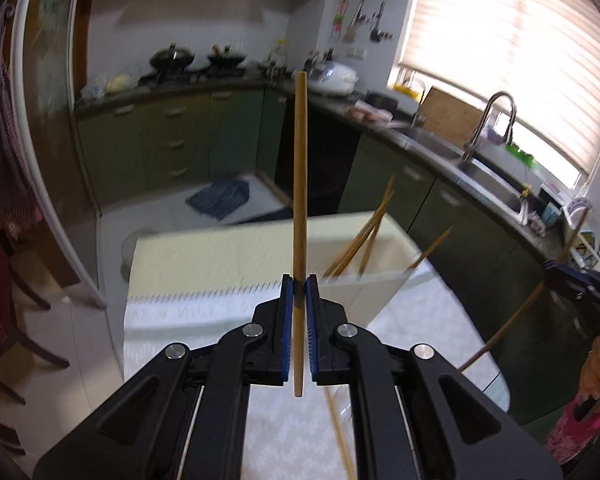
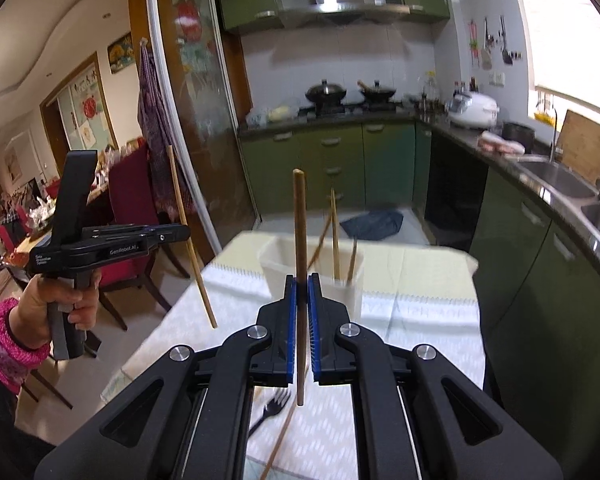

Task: Organize utensils
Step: 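Carry both upright chopsticks over the white holder, then open both grippers to drop the chopsticks into the white holder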

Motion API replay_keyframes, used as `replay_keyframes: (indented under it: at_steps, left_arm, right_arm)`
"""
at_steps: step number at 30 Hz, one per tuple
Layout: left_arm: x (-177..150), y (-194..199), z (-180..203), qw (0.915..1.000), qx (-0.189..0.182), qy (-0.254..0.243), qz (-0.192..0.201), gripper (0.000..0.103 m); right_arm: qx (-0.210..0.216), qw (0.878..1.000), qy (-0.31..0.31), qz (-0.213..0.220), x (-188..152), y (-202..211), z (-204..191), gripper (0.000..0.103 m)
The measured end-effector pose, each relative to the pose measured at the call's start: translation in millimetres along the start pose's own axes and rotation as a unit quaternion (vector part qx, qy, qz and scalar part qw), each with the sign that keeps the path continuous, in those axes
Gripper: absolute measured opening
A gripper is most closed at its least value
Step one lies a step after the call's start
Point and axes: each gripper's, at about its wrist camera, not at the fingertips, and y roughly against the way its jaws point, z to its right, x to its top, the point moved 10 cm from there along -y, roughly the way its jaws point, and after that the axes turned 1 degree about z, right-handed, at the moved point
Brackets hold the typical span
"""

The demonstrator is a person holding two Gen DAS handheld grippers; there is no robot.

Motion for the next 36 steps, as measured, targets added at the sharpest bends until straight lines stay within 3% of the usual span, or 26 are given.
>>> replay_keyframes:
  at_steps: [6,12,16,20,25,27,28,29,30,36]
  left_arm:
    - [62,15,35,0.9973,-0.020,-0.015,0.069,0.006]
    - [94,-18,48,0.9925,-0.004,-0.026,0.119,0.006]
    - [81,-63,45,0.9949,0.007,-0.030,0.096,0.006]
    - [60,-96,39,0.9975,0.015,-0.031,0.061,0.007]
    - [38,-118,36,0.9986,0.022,-0.039,0.027,0.008]
    - [34,-121,35,0.9987,0.022,-0.040,0.020,0.019]
    - [32,-121,35,0.9988,0.023,-0.039,0.019,0.031]
    - [30,-120,35,0.9988,0.024,-0.040,0.017,0.038]
    - [27,-118,36,0.9987,0.023,-0.041,0.016,0.038]
    - [17,-98,40,0.9989,0.017,-0.044,0.007,0.038]
  right_arm:
    - [0.007,0.998,-0.010,0.066,62,2,0,0.007]
    - [-0.009,0.993,-0.028,0.116,113,-25,8,0.007]
    - [-0.035,0.994,-0.026,0.095,117,-64,14,0.007]
    - [-0.063,0.996,-0.024,0.063,99,-110,26,0.007]
    - [-0.069,0.997,-0.026,0.036,76,-146,35,0.007]
    - [-0.072,0.997,-0.024,0.027,68,-153,35,0.008]
    - [-0.072,0.997,-0.022,0.021,66,-158,35,0.014]
    - [-0.074,0.997,-0.022,0.017,64,-159,36,0.019]
    - [-0.075,0.997,-0.022,0.016,61,-159,38,0.022]
    - [-0.057,0.997,-0.020,0.055,67,-113,21,0.022]
